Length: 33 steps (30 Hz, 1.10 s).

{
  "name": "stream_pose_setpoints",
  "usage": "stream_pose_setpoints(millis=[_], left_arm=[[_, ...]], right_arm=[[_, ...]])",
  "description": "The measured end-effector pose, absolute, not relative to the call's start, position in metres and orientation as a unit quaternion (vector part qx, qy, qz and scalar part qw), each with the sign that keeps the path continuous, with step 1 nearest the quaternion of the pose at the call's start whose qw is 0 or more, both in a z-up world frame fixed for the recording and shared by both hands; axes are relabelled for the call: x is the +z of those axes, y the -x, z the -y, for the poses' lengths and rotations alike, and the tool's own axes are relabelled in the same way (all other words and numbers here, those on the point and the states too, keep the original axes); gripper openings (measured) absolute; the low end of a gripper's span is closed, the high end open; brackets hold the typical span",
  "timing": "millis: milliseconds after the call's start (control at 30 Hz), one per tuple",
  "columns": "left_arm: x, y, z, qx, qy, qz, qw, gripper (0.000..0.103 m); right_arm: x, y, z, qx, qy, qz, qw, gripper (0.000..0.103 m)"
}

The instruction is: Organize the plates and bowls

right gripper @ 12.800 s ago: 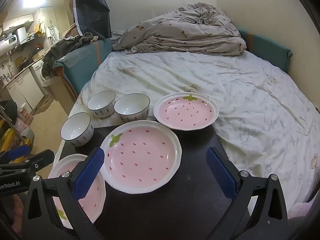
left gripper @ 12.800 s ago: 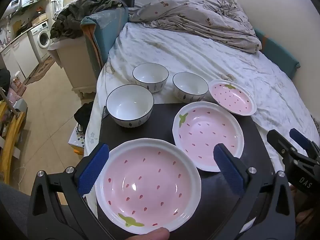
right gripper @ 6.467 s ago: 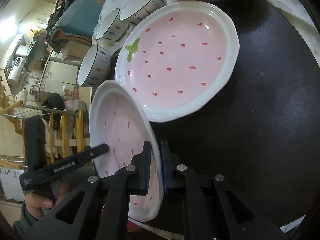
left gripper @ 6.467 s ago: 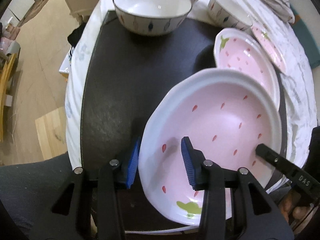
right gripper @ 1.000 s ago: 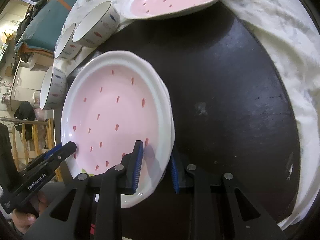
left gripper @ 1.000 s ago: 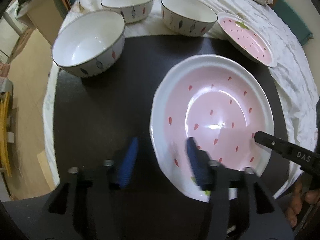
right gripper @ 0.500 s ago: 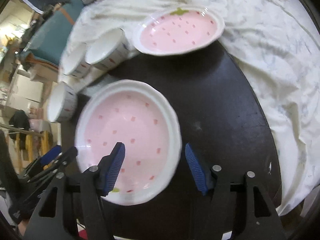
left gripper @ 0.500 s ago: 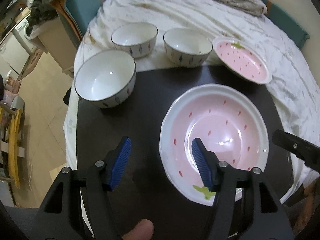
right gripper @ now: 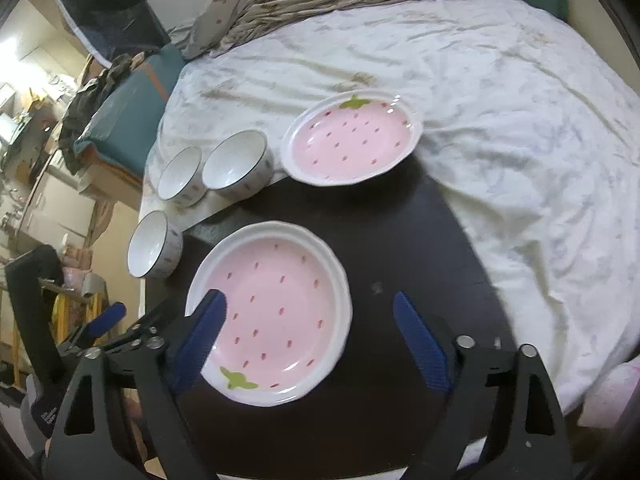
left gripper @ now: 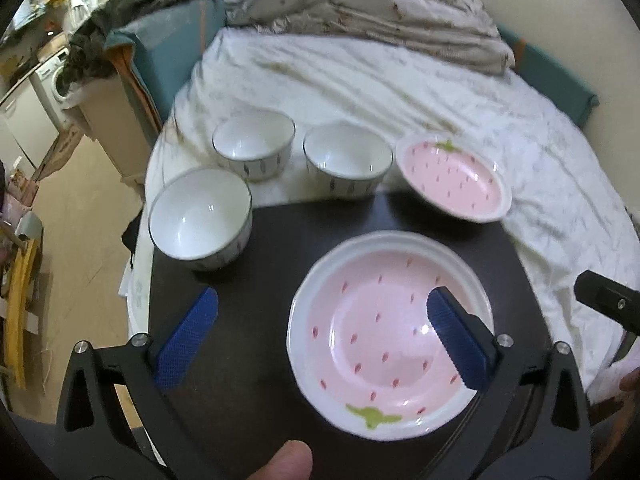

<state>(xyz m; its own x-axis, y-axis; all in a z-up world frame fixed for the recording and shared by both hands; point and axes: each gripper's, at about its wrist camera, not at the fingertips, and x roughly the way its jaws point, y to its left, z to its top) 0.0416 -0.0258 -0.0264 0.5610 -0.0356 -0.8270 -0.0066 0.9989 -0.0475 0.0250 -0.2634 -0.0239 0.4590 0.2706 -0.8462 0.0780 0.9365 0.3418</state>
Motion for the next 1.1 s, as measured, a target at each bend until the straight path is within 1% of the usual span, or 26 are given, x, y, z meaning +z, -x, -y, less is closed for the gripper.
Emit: stream_pose_setpoints(millis=[133,200,233,433,533,833,1000,1100], left_arm=[[-0.014,-0.055,0.027,-0.008,0.047,-0.469,0.882,0.103],[-0.008,-0.062,0.030,-0.008,0.049,-0.473,0.879,0.103],[-0.004,-0.066,0.033,-0.011,0.048,-0.473,0.880,0.103],[0.008,-0.094,0.056,-0.031,0.022,-0.471,0.881,0.103],[0.006,-0.115,0.067,-0.044,0.020,-0.477,0.877,0.103],[-0.036,-0.168,0.083,-0.052,0.026,-0.511,0.858,0.103],[-0.053,-0.179,0.084,-0.053,0.034,-0.531,0.845,0.103],[-0.058,-0.179,0.087,-0.050,0.016,-0.530,0.846,0.103]], right_arm=[[-0.008,-0.030,0.276,0.052,-0.182,-0.499,0.846,0.092],[-0.002,-0.036,0.279,0.049,-0.179,-0.498,0.847,0.097],[0.002,-0.040,0.281,0.050,-0.175,-0.496,0.849,0.098],[0.010,-0.076,0.295,0.054,-0.136,-0.503,0.852,0.098],[0.007,-0.097,0.306,0.047,-0.116,-0.503,0.855,0.098],[-0.043,-0.139,0.351,0.031,-0.162,-0.537,0.827,0.098],[-0.073,-0.163,0.365,0.034,-0.195,-0.558,0.806,0.088],[-0.093,-0.174,0.368,0.034,-0.217,-0.566,0.795,0.086]])
